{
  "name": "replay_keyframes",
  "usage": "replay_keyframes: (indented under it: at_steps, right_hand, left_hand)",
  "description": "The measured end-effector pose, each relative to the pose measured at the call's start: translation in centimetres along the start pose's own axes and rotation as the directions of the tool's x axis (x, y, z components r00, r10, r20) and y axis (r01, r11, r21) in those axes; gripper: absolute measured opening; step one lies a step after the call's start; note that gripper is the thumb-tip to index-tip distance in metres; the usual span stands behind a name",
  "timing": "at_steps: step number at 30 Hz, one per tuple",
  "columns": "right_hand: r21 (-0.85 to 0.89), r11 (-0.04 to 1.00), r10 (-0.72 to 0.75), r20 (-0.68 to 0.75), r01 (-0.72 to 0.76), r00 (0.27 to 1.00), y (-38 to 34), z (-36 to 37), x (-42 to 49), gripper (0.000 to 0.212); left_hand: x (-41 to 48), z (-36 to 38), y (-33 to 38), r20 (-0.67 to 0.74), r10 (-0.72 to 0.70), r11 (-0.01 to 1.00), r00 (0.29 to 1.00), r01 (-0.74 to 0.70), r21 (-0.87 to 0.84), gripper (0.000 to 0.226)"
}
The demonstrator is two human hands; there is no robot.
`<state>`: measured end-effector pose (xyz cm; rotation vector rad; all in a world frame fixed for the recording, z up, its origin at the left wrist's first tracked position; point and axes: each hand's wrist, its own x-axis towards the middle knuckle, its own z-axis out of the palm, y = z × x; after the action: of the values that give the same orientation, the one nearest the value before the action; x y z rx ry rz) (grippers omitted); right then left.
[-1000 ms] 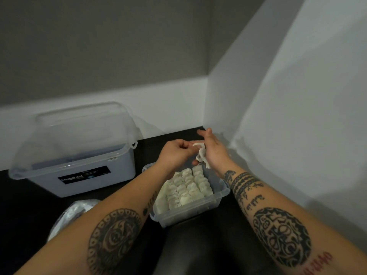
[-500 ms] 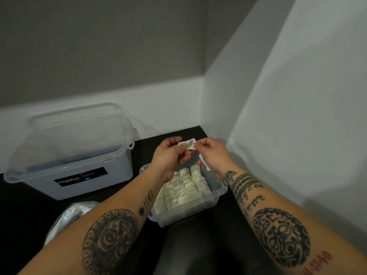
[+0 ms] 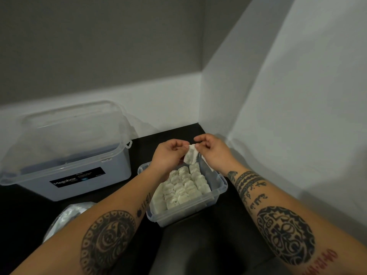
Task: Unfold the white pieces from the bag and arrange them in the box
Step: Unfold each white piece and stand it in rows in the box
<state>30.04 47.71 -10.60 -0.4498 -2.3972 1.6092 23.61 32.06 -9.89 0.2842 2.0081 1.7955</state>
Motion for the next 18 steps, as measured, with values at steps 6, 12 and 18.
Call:
replay_keyframes:
  at_steps: [6, 12, 18]
  right_hand:
    - [0.178, 0.965, 0.181, 0.072, -0.191, 0.981, -0.30, -0.14, -0.28, 0.019]
    - [0.305, 0.900, 0.310, 0.061, -0.313, 0.949, 0.04, -0.25, 0.02, 0.021]
    - [0.028, 0.996, 0.090, 0.000, -0.090, 0.996, 0.58, 0.22, -0.01, 0.010]
  left_hand:
    - [0.16, 0.24, 0.08, 0.007, -0.061, 0.993, 0.998, 0.062, -0.106, 0.013]
    - [0.05, 0.10, 0.24, 0.049, -0.071, 0.993, 0.996, 0.075, -0.093, 0.018]
    - [0.42, 0.14, -0.35, 0.054, 0.116, 0.977, 0.992, -0.124, 0.172, 0.017]
